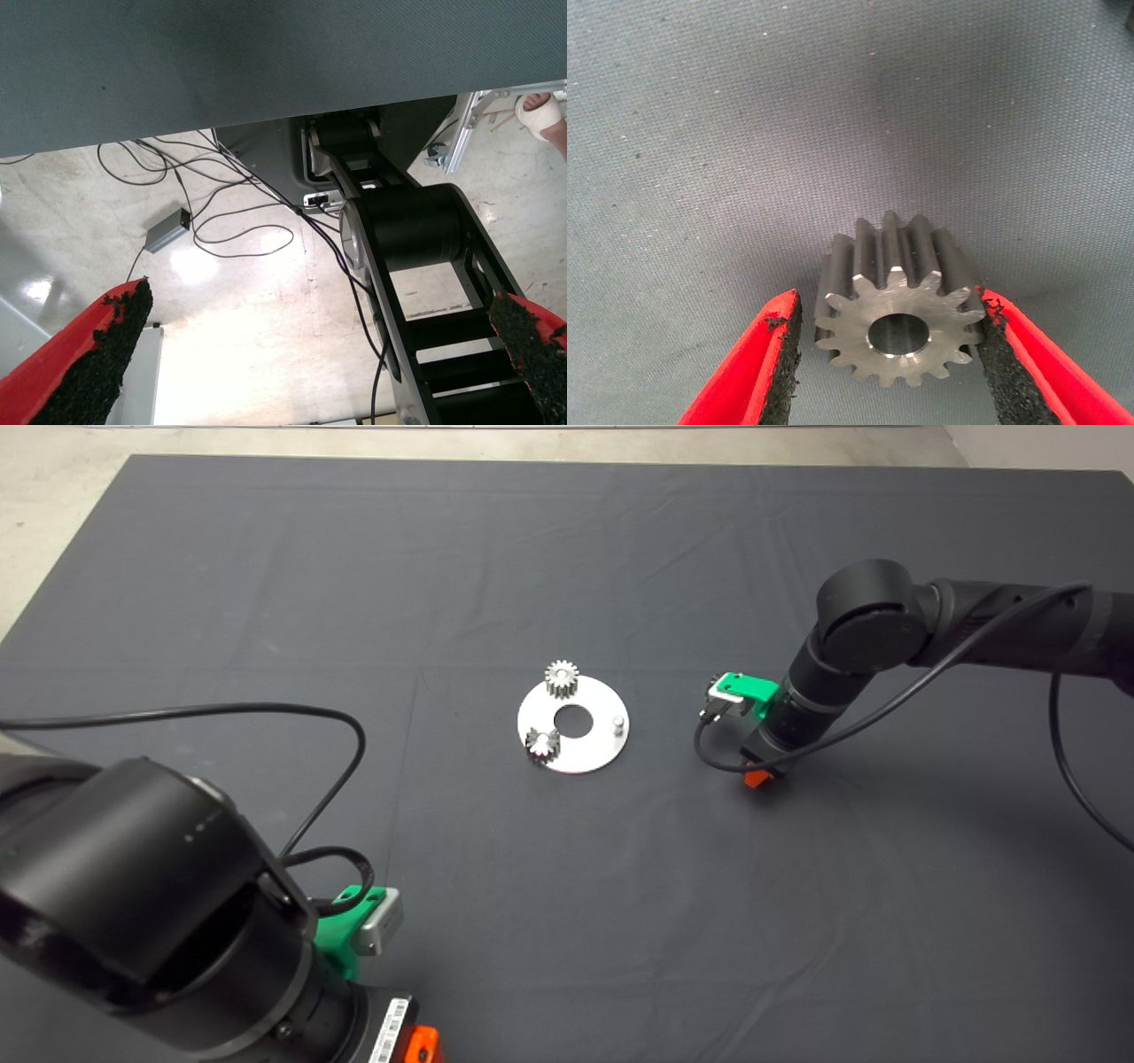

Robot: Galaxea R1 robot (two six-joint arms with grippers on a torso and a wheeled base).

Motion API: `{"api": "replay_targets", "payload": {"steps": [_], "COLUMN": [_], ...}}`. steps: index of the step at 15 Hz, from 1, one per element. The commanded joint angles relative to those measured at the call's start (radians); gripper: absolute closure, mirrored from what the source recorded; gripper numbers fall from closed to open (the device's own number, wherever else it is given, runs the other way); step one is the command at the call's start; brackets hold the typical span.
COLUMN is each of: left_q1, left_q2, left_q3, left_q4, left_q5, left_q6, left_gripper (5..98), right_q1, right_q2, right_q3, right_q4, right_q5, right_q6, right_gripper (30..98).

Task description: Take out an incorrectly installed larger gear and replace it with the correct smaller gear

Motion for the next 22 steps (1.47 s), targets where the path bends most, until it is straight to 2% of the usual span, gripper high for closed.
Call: {"api": "replay_targets", "payload": {"steps": [1, 22], "left_q1": [-0.008, -0.01], "left_q2": [-0.001, -0.004], "left_q3": [0.012, 0.013], "left_q4": [-0.02, -0.02], "left_q5": [0.002, -0.003], "left_q6": [-0.003, -0.001], "left_gripper": [5.4, 5.4], "right_q1": [0.013, 0.012], "right_q2": [0.004, 0.001], "right_q3": [0.021, 0.013], "right_q4": [0.001, 0.001], "right_q5": [-0.107, -0.104], "right_q6": [0.006, 0.006], "right_gripper": [78.4, 78.4]}}
